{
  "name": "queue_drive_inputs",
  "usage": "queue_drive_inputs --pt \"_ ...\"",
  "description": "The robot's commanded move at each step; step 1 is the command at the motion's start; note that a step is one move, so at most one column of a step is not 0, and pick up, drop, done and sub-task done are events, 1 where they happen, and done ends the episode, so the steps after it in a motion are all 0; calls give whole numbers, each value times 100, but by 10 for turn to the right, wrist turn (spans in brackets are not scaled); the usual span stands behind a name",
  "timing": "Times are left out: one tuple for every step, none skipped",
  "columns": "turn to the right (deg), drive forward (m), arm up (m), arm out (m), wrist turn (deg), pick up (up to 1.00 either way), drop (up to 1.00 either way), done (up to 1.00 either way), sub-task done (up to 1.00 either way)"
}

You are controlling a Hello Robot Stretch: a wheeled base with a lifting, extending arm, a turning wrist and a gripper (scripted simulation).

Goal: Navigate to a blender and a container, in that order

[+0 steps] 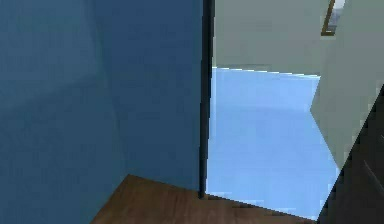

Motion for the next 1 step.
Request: queue_drive_inputs --pt "270 0 0 0 0 0 0 0 0"
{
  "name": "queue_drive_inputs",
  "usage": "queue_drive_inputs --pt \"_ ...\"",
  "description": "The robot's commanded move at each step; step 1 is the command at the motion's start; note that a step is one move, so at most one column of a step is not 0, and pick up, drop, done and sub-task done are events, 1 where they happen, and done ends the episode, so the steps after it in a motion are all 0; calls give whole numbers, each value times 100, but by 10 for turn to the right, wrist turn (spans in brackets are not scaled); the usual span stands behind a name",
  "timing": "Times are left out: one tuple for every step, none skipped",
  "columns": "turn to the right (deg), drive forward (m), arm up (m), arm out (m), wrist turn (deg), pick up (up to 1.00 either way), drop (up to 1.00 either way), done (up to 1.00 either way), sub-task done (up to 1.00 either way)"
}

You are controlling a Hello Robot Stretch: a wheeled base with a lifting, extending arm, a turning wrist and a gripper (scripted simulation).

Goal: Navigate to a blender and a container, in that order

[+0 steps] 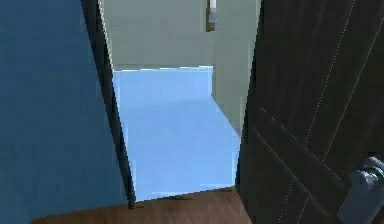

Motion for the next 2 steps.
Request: queue_drive_inputs --pt "0 55 0 0 0 0 0 0 0" --pt "0 100 0 0 0 0 0 0 0"
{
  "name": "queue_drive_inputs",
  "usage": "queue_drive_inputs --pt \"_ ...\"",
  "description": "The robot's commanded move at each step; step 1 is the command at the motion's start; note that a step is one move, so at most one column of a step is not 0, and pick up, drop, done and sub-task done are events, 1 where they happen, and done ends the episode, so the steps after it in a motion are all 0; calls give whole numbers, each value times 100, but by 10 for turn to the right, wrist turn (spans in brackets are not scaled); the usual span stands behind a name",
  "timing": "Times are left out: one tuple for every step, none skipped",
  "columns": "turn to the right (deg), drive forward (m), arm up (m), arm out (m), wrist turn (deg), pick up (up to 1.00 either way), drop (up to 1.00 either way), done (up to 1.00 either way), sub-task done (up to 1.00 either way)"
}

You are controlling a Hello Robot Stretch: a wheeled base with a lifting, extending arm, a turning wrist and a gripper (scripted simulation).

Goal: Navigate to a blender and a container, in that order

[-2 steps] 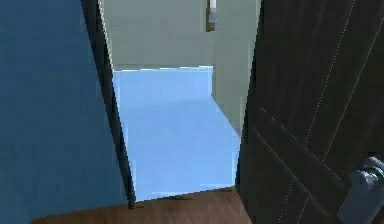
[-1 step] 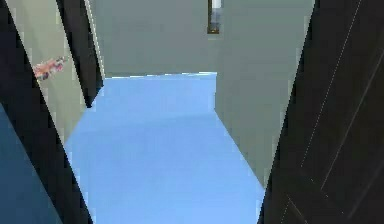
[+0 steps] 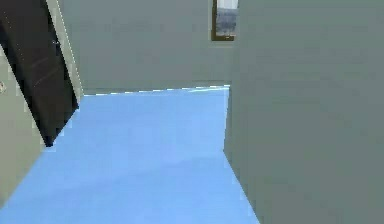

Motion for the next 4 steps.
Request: queue_drive_inputs --pt "0 100 0 0 0 0 0 0 0" --pt "0 80 0 0 0 0 0 0 0" --pt "210 0 0 0 0 0 0 0 0" --pt "0 25 0 0 0 0 0 0 0"
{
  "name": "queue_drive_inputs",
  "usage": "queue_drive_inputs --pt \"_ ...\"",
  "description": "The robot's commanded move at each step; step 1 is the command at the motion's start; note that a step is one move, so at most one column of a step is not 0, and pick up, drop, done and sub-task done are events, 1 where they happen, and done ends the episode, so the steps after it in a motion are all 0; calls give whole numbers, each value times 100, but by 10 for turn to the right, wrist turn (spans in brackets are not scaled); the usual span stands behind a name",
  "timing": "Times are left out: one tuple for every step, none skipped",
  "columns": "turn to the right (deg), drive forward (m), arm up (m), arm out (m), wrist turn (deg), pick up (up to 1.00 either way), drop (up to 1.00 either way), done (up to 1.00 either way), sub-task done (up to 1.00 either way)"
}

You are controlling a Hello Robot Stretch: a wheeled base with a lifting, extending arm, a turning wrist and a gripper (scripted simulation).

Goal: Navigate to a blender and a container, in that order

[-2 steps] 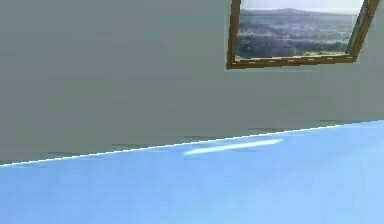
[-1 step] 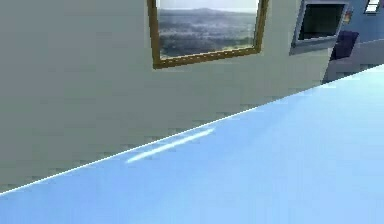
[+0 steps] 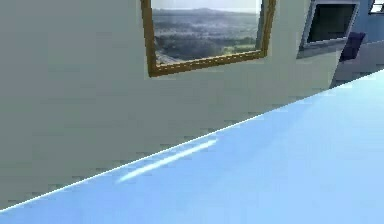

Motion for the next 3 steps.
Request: queue_drive_inputs --pt "450 0 0 0 0 0 0 0 0" --pt "90 0 0 0 0 0 0 0 0" --pt "0 100 0 0 0 0 0 0 0"
